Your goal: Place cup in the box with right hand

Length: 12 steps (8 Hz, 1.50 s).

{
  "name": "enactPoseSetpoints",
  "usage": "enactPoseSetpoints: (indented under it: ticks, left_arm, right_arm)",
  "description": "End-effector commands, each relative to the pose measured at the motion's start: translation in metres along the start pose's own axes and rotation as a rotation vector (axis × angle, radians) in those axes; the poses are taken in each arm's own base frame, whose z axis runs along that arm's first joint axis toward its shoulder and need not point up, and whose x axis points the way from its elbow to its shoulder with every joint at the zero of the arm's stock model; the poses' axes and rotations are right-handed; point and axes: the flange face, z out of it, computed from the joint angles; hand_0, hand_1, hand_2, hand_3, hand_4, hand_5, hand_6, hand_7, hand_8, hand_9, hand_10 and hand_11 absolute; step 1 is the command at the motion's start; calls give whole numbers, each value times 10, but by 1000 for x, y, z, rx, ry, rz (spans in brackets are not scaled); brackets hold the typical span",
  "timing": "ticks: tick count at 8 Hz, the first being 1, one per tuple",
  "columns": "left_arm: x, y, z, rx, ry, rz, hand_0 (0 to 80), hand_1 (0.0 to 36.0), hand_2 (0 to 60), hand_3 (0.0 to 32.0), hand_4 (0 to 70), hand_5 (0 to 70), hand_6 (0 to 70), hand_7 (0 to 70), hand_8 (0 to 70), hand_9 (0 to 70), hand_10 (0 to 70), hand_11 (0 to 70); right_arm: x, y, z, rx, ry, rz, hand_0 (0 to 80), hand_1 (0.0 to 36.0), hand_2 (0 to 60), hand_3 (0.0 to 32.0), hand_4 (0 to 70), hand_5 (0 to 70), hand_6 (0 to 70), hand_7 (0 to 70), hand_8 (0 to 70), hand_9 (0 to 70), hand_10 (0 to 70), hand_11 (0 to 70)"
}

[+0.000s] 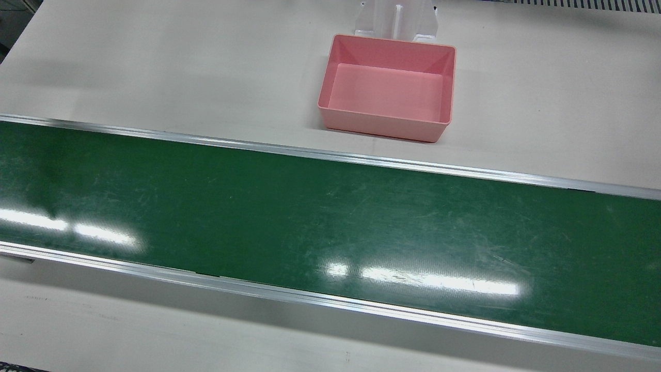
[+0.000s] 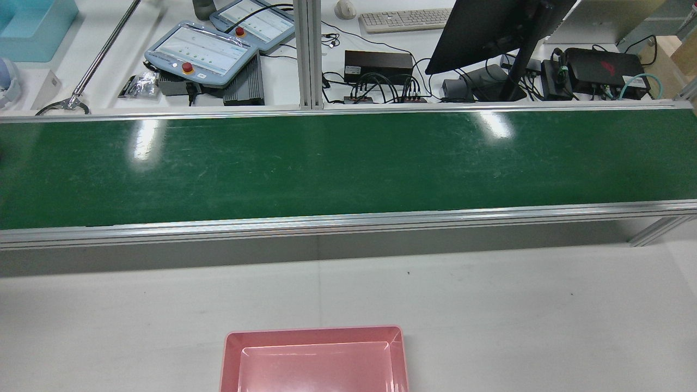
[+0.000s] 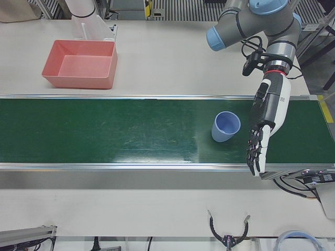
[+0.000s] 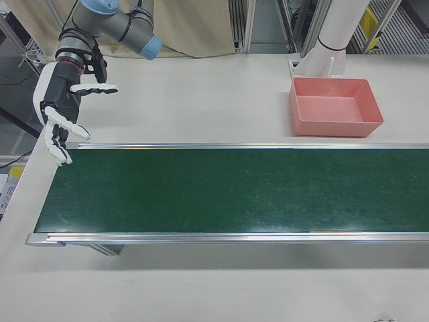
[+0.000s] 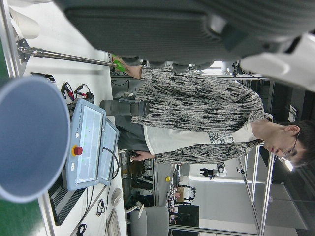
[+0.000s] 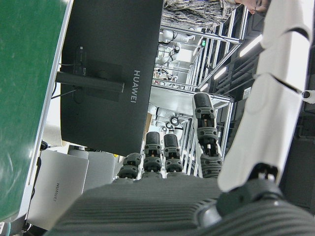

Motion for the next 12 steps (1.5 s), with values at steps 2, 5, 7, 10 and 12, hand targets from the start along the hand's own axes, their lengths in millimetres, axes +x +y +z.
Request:
enactPoseSetpoints:
  ticks: [2,5,7,10,12]
  left_arm:
    - [0,1,0,0,0,0,0,0,0,0,0,0,0,0,0,0,0,0]
    - [0,1,0,0,0,0,0,0,0,0,0,0,0,0,0,0,0,0]
    - [0,1,0,-1,0,0,0,0,0,0,0,0,0,0,0,0,0,0]
    - [0,1,0,0,0,0,0,0,0,0,0,0,0,0,0,0,0,0]
    - [0,1,0,0,0,0,0,0,0,0,0,0,0,0,0,0,0,0]
  right_arm:
    - [23,25,56,-34,24,-23,541,142,30,0,257,63,71,246,113,208,58,100]
    - [100,69,101,-43,27,-9,543,171,88,0,267,65,74,263,117,215,57,100]
    - [131,119,118,-15,64,-37,544,173,91,0,267,63,72,261,113,210,39,74]
    - [214,158,122,-51,101,-28,555,169,58,0,240,65,65,229,106,195,25,55]
    - [240,171,151,-66,102,-24,541,171,89,0,232,62,63,219,102,189,30,61]
